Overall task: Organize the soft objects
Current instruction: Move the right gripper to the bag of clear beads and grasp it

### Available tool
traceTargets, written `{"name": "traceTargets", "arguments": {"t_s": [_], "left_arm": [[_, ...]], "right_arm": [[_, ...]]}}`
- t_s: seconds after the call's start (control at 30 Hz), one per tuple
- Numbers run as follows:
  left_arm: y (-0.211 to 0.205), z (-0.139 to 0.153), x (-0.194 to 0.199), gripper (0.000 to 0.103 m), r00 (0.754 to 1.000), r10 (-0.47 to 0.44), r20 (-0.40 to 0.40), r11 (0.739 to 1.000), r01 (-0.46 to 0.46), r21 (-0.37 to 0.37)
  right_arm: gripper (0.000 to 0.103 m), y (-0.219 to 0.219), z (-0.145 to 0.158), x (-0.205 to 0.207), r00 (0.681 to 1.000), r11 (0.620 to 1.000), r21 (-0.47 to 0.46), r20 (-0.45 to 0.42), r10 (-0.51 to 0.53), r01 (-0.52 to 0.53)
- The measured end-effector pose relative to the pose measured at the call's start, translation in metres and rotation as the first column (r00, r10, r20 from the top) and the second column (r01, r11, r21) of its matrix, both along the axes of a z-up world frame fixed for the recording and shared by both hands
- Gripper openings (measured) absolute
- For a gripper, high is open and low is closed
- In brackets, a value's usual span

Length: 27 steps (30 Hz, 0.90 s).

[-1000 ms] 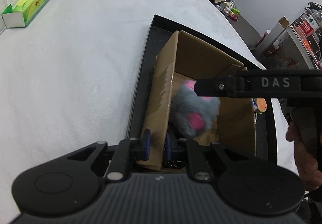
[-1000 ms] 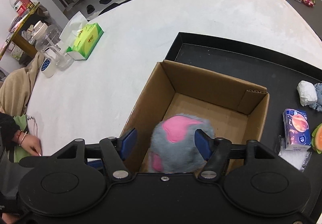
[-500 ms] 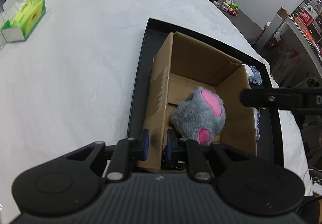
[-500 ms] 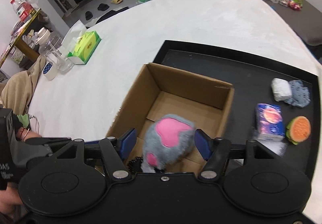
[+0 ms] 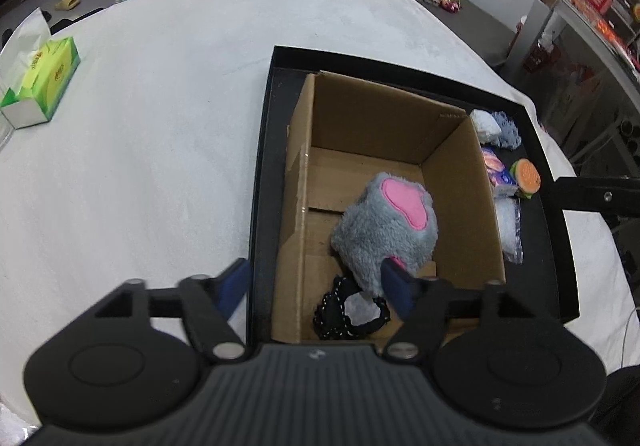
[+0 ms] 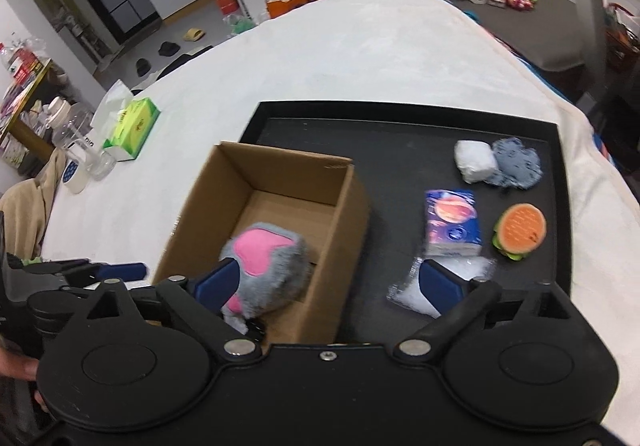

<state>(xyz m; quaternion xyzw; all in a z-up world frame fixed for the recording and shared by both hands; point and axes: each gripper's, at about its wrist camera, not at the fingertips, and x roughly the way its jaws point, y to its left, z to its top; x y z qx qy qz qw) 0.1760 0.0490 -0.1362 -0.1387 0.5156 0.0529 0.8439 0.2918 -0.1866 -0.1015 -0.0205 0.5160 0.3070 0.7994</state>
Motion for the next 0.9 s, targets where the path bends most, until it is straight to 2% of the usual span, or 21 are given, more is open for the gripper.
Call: {"name": "traceTargets", "arguments": {"t_s": [0.23, 0.33, 0.9], "left_arm": [[-0.008, 0.005, 0.005, 0.083, 1.000, -0.009, -0.025, 1.000, 0.010, 0.022], [-0.011, 0.008, 0.007, 0.084, 0.999, -0.011, -0.032, 0.999, 0.012, 0.038], [-0.023, 0.015, 0.021, 0.084, 0.998, -0.002, -0.056, 0.996, 0.007, 0.086]], "right_arm": [[0.099, -0.024, -0.009, 0.000, 0.999, 0.999, -0.003, -0.010, -0.041, 0.041], [0.103, -0.035, -0.012, 0.000, 0.998, 0.998, -0.002, -0.013, -0.061, 0.061], [0.103, -0.079, -0.048, 0.010, 0.983, 0.987, 0.021, -0.091, -0.159, 0.161]]}}
